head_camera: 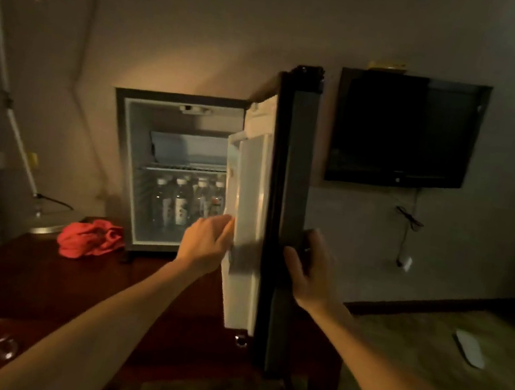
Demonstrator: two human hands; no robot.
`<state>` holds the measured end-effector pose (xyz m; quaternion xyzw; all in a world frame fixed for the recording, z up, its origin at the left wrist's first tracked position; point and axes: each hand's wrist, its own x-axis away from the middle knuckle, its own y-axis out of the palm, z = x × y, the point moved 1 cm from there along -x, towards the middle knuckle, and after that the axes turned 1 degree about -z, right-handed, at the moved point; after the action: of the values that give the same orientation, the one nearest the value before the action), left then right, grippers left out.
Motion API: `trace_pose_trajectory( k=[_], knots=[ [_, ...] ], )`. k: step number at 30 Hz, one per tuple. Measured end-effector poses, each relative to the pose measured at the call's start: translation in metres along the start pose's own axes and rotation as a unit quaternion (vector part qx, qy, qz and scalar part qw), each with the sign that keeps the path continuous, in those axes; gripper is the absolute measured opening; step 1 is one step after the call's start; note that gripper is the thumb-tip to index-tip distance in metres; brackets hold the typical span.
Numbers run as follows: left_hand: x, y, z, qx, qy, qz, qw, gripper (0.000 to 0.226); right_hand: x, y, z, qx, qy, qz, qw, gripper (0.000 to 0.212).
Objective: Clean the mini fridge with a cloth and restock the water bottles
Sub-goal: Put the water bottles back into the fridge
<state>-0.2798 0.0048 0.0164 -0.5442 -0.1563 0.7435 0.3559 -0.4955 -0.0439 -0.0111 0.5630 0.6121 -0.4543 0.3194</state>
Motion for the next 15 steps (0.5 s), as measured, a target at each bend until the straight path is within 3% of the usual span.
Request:
trace_pose_trajectory(
  k=[5,11,15],
  knots=[
    [0.034,-0.059,-0.093,-0.068,-0.079,0.058,0.993,0.064,0.012,0.096,-0.045,0.004,-0.067,-0.002,0.998,0.03],
    [0.047,-0.102,-0.147,-0.173,-0.122,0.017,0.977,0.02,0.005,0.199,-0.067,0.044,-0.072,-0.059,0.995,0.029],
    [0.056,-0.12,-0.178,-0.183,-0.181,0.045,0.965,0.011,-0.008,0.246,-0.053,0.103,-0.044,-0.154,0.982,0.031]
  ],
)
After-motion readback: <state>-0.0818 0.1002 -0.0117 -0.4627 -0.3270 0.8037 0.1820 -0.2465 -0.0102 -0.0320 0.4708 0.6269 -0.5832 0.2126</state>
